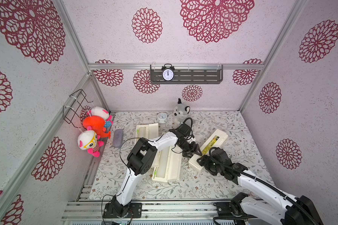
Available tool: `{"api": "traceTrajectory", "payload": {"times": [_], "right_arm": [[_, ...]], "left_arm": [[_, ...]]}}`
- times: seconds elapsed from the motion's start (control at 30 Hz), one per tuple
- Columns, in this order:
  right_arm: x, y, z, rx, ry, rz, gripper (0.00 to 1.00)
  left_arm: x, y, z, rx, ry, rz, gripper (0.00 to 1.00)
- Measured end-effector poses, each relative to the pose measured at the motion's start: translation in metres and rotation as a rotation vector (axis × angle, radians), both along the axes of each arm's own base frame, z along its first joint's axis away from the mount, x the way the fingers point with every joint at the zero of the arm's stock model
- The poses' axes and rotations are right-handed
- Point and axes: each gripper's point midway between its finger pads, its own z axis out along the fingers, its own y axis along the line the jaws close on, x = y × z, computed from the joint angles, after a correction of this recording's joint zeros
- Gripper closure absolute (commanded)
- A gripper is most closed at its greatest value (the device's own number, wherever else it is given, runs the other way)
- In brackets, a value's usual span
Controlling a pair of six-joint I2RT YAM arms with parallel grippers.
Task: Put plastic wrap rolls into dispensers
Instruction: Close the lid on the plastic wrap cutting box.
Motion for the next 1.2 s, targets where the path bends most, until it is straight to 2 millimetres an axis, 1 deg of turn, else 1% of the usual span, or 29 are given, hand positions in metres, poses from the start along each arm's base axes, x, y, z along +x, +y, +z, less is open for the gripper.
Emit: {"api": "traceTrajectory", "payload": {"times": [0.2,0.53,0.7,0.8,1.0,1.2], "right_arm": [[-0.0008,0.0026,-0.0006,0.034,0.027,-0.027,0.27],[-0.001,0.0053,-0.0014,0.087,0.05,-0.07,0.31],[-0.0009,0.006,-0.0014,0.102,0.056,-0.083,0.31],[-0.0009,0.0058,-0.0009,0.106,0.058,-0.089,0.33],[-0.0012,0.0045,0.0006,0.11,0.058,-0.101,0.41],[-0.0043,0.0009,-0.0033,0.119,0.038,-0.105,0.4]], "left_arm": [[-0.0002,-0.0002,0.0003,-0.002,0.001,0.0,0.33],[-0.0003,-0.0007,0.0003,-0.003,0.005,0.001,0.33],[0.0002,-0.0006,0.0001,-0.001,0.008,0.007,0.34],[0.0002,-0.0006,-0.0002,-0.001,0.008,0.007,0.34],[-0.0001,-0.0011,-0.0025,-0.01,0.005,0.005,0.34],[-0.0003,-0.0016,-0.0044,-0.021,-0.002,0.0,0.35]]}}
